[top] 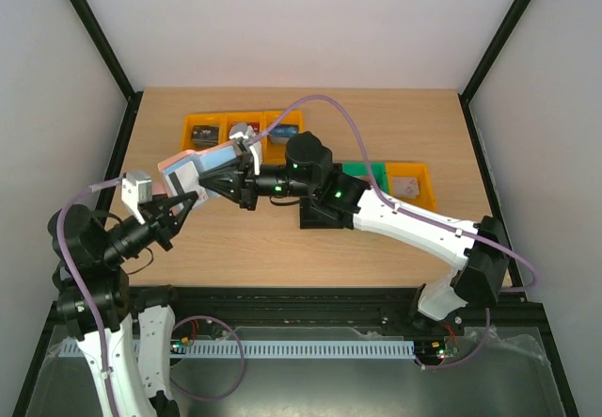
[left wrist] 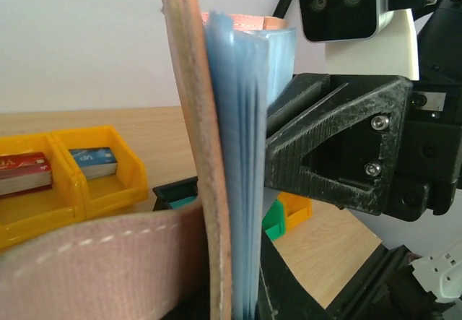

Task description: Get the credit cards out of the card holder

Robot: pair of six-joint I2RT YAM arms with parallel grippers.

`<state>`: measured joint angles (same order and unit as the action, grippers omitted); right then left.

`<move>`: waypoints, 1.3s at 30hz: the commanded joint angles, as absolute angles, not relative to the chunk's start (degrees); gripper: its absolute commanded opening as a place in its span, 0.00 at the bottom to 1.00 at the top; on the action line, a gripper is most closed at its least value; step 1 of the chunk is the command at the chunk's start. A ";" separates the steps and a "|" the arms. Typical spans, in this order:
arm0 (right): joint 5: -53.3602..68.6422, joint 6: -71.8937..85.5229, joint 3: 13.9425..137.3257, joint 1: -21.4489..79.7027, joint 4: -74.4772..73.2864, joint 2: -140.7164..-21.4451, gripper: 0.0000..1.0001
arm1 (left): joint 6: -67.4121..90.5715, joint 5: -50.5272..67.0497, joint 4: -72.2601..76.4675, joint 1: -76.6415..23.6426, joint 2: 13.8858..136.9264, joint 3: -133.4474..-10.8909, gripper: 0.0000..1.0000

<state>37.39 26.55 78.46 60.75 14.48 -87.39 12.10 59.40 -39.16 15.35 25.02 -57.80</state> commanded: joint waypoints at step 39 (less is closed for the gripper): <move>45.68 -0.45 79.11 57.69 -1.48 -80.25 0.35 | 4.77 69.18 -27.13 11.82 29.51 -50.09 0.02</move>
<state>60.58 -6.50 82.19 59.20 -8.25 -84.20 7.84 68.97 -26.65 12.67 29.47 -50.63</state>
